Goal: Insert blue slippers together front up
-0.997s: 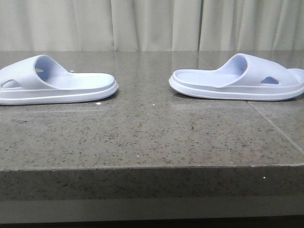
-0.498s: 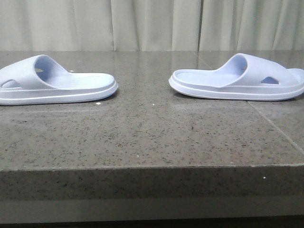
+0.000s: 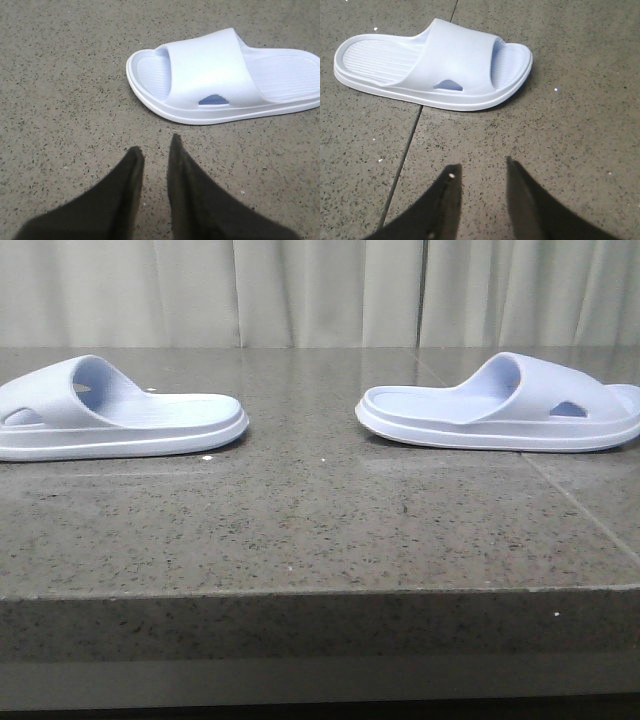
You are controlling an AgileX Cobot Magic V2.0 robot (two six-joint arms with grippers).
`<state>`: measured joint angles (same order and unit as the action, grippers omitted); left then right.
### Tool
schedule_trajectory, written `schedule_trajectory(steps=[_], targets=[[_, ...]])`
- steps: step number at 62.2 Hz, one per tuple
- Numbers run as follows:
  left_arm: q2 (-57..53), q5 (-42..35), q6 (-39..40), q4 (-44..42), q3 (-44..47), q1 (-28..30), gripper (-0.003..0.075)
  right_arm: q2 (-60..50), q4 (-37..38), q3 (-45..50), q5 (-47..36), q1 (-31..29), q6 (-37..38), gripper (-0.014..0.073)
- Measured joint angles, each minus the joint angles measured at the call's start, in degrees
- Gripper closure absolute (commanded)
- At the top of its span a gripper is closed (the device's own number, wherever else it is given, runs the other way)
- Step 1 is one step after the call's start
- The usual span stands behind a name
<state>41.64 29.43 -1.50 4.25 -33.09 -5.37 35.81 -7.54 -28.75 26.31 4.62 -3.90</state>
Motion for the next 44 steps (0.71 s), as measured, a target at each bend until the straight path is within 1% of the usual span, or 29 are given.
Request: schedule_trajectory(steps=[3, 5, 7, 27, 34, 44], targets=[[0.0, -0.4, 0.0, 0.0, 0.0, 0.0, 0.0226, 0.0, 0.0, 0.0, 0.0, 0.0, 0.0, 0.0066], [0.0, -0.8, 0.0, 0.0, 0.0, 0.0, 0.0199, 0.0, 0.0, 0.0, 0.0, 0.0, 0.0, 0.0062], [0.0, -1.0, 0.0, 0.0, 0.0, 0.0, 0.0193, 0.0, 0.1, 0.0, 0.0, 0.0, 0.0, 0.0065], [0.1, -0.4, 0.0, 0.0, -0.5, 0.0, 0.0255, 0.0, -0.3, 0.0, 1.3, 0.0, 0.0, 0.0065], [1.7, 2.7, 0.0, -0.6, -3.4, 0.0, 0.0262, 0.0, -0.3, 0.0, 1.4, 0.0, 0.0, 0.0065], [7.4, 10.2, 0.0, -2.9, -10.3, 0.6, 0.0262, 0.0, -0.4, 0.0, 1.4, 0.0, 0.0, 0.0065]])
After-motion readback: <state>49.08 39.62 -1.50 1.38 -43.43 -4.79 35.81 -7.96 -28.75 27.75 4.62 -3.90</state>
